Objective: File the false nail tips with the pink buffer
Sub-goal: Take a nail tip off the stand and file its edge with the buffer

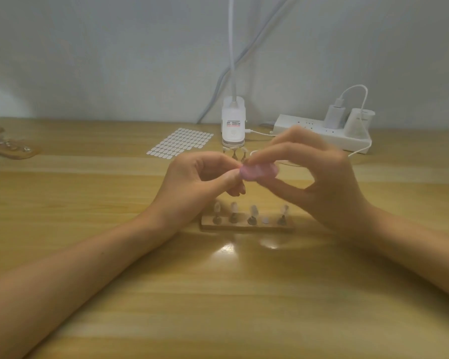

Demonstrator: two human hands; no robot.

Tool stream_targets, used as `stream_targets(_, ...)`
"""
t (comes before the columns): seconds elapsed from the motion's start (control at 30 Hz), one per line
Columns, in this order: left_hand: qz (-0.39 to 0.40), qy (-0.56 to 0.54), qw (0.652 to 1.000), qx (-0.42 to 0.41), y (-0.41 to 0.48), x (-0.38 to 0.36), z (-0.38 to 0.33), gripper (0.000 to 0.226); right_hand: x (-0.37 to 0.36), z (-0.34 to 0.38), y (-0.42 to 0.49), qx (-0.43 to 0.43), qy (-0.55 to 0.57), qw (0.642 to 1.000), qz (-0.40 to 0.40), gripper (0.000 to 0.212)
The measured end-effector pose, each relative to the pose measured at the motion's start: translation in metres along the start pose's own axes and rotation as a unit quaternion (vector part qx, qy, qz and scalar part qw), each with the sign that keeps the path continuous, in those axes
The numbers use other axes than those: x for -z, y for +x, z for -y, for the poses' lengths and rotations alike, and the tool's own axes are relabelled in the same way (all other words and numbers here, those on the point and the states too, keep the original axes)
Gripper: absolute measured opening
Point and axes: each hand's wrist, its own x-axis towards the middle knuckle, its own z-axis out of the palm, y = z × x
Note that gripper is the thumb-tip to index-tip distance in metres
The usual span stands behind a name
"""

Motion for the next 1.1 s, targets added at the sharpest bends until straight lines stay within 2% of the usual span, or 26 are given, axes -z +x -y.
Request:
stream_targets(0.07,-0.003,0.003,1.0,0.007,0.001,0.0,0.0,0.008,-0.004,-0.001,-0.001,-0.006,-0.007,1.0,0.016,0.013)
stream_targets(0.17,-0.008,-0.002,1.0,0.011,0.001,0.001,0.001,0.008,0.004,-0.006,0.002,-0.045,-0.023,0.999,-0.01,0.011)
stream_targets(0.3,0.004,0.001,1.0,0.0,0.0,0.0,0.0,0.006,0.0,-0.002,0.0,-0.007,-0.013,1.0,0.002,0.013)
stream_targets(0.43,0.007,-0.004,1.0,0.002,0.0,-0.001,0.001,0.008,0.006,-0.008,0.001,-0.069,-0.028,0.997,-0.011,0.012)
stream_targets(0.5,0.013,-0.009,1.0,-0.001,0.0,-0.002,0.0,0.009,0.005,-0.004,0.0,-0.046,-0.014,0.999,-0.02,0.011)
stream_targets(0.6,0.009,-0.019,1.0,0.0,0.001,0.0,0.001,0.014,-0.004,0.003,0.0,-0.009,-0.007,1.0,0.016,0.012)
stream_targets(0.67,0.011,-0.018,1.0,-0.001,0.001,0.0,0.002,0.006,-0.001,-0.003,0.001,-0.051,-0.016,0.999,0.008,0.012)
stream_targets(0.73,0.023,-0.015,1.0,-0.009,0.0,-0.001,0.001,0.008,0.006,-0.008,0.002,-0.098,-0.024,0.995,-0.012,0.01)
stream_targets(0.93,0.076,-0.033,0.996,-0.021,0.0,0.002,0.0,0.005,0.004,-0.003,0.003,-0.136,0.036,0.988,-0.056,0.014)
stream_targets(1.1,0.097,-0.053,0.993,-0.028,0.0,0.004,0.0,0.008,0.006,0.003,0.004,-0.109,0.081,0.989,-0.051,0.012)
